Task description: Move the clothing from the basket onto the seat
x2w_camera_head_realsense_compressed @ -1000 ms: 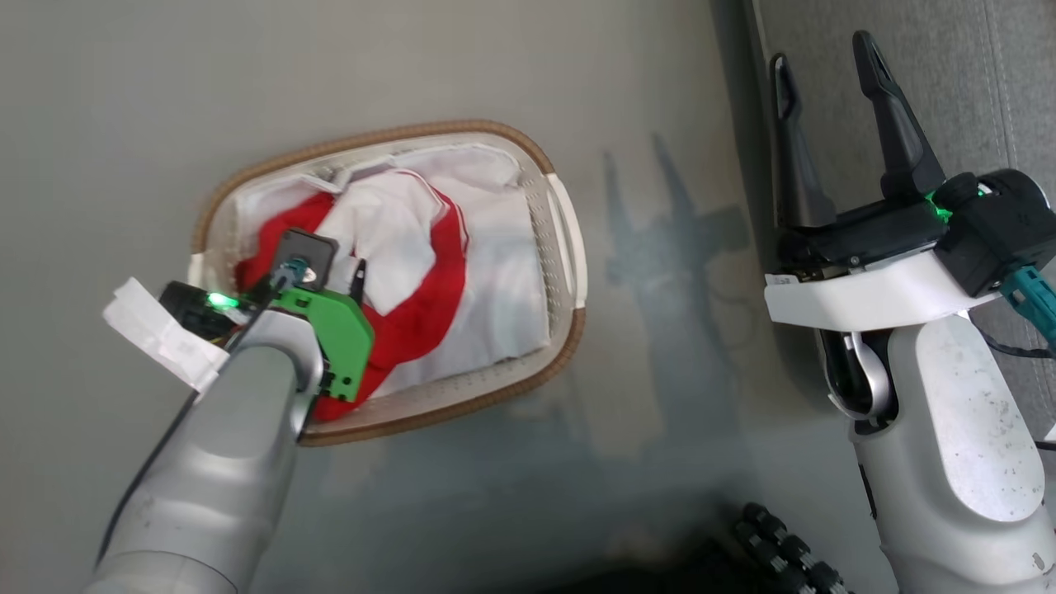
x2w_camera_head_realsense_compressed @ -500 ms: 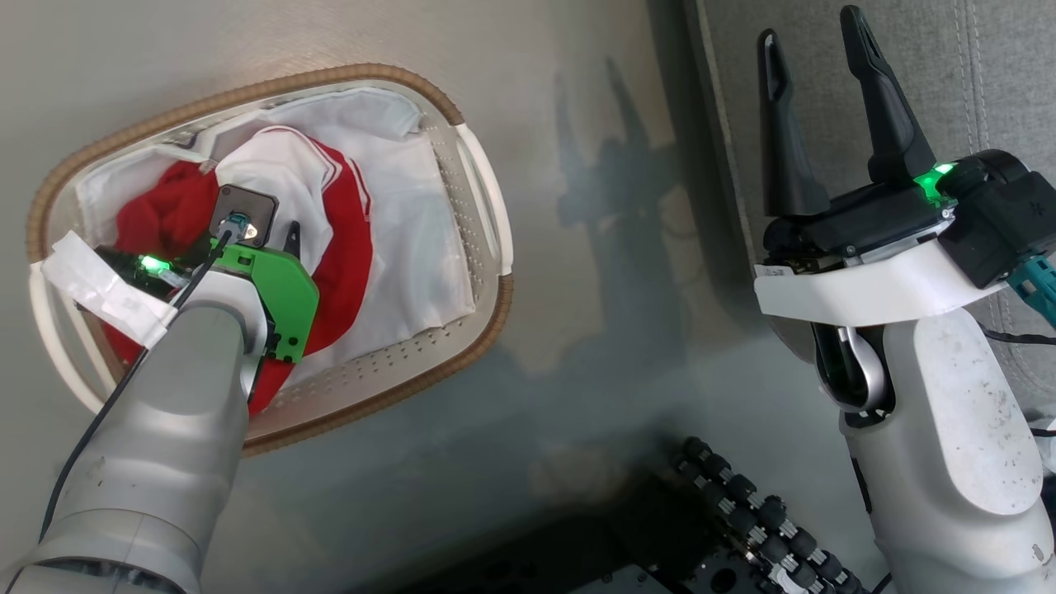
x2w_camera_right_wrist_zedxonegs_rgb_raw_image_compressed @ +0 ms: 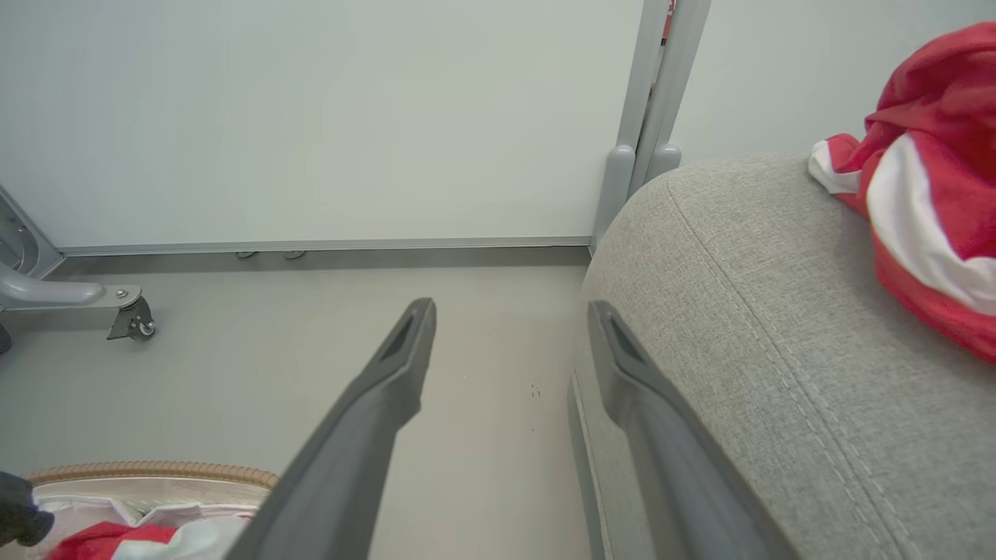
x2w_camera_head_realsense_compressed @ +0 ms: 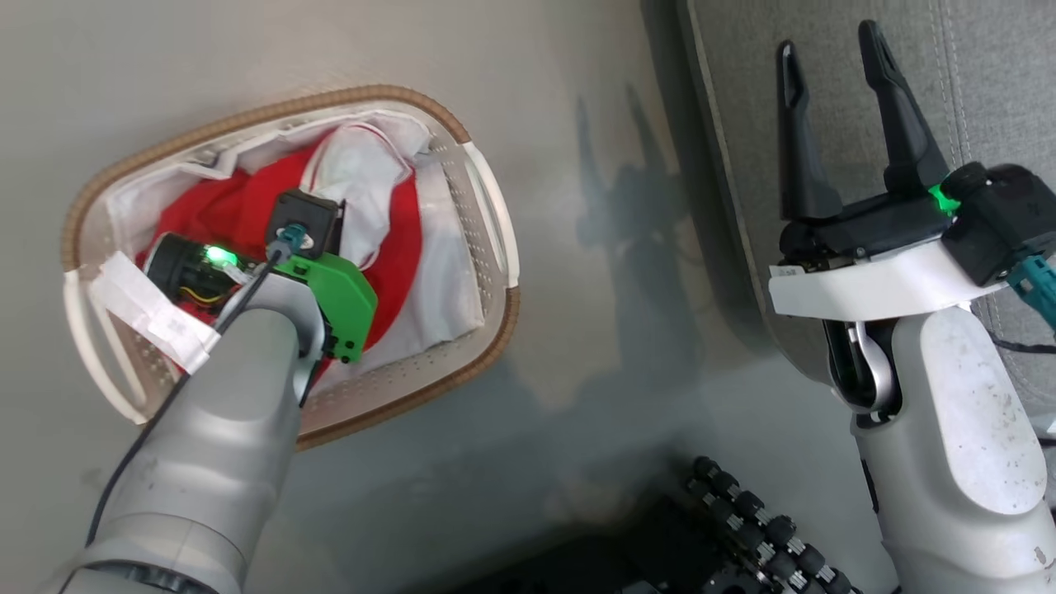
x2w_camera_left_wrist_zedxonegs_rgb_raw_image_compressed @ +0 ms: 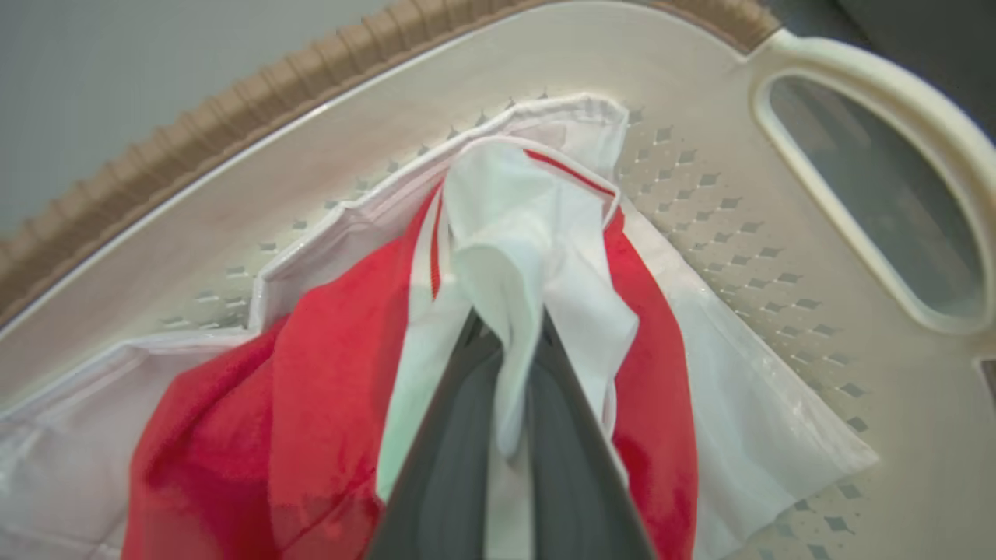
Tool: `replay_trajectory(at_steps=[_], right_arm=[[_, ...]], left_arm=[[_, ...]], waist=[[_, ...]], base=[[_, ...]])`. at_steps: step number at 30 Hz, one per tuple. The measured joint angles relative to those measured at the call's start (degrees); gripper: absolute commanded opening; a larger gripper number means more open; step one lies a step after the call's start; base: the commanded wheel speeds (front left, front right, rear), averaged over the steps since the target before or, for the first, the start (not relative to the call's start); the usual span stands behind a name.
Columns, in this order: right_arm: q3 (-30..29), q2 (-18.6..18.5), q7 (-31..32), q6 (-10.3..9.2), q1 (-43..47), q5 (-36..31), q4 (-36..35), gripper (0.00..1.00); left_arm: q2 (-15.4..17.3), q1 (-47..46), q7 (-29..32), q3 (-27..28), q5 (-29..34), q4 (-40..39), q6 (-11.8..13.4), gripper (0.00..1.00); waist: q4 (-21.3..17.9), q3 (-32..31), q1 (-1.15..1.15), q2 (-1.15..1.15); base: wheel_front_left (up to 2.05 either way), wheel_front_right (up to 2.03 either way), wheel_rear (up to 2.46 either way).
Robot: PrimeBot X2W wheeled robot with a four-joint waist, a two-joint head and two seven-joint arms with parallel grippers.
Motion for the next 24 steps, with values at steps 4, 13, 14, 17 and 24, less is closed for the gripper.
replay_trajectory(at_steps=[4,13,14,17,24], right_arm=[[-1.37,0.04,0.00,0.00,1.93,-1.71,2.32,1.00],[-3.96,0.07,0.00,0.00,7.78,-5.05,9.20,1.00],[-4.12,0.07,0.00,0.00,8.41,-5.25,9.84,1.00],[-4.64,0.08,0.00,0.00,10.53,-6.03,11.62,1.00],[-4.36,0.04,0.00,0.00,13.82,-7.04,14.89,1.00]], left_arm=[[-0.91,2.38,-1.19,-0.74,-0.63,-3.14,-0.71,0.00],[-1.86,7.20,-1.87,-2.16,-4.04,-16.56,-1.48,0.00],[-1.90,7.40,-1.88,-2.46,-4.34,-17.91,-1.49,0.00],[-1.94,7.74,-1.85,-3.86,-5.57,-21.87,-1.67,0.00],[-1.15,6.81,2.63,-10.17,-13.50,-31.88,-1.74,0.00]], waist=[[1.64,-3.22,0.00,0.00],[5.58,-13.15,0.00,0.00],[5.94,-14.23,-0.01,0.00],[7.08,-18.06,-0.01,0.00],[9.36,-27.29,-0.01,0.00]], base=[[0.00,0.00,0.00],[0.00,0.00,0.00],[0.00,0.00,0.00],[0.00,0.00,0.00],[0.00,0.00,0.00]])
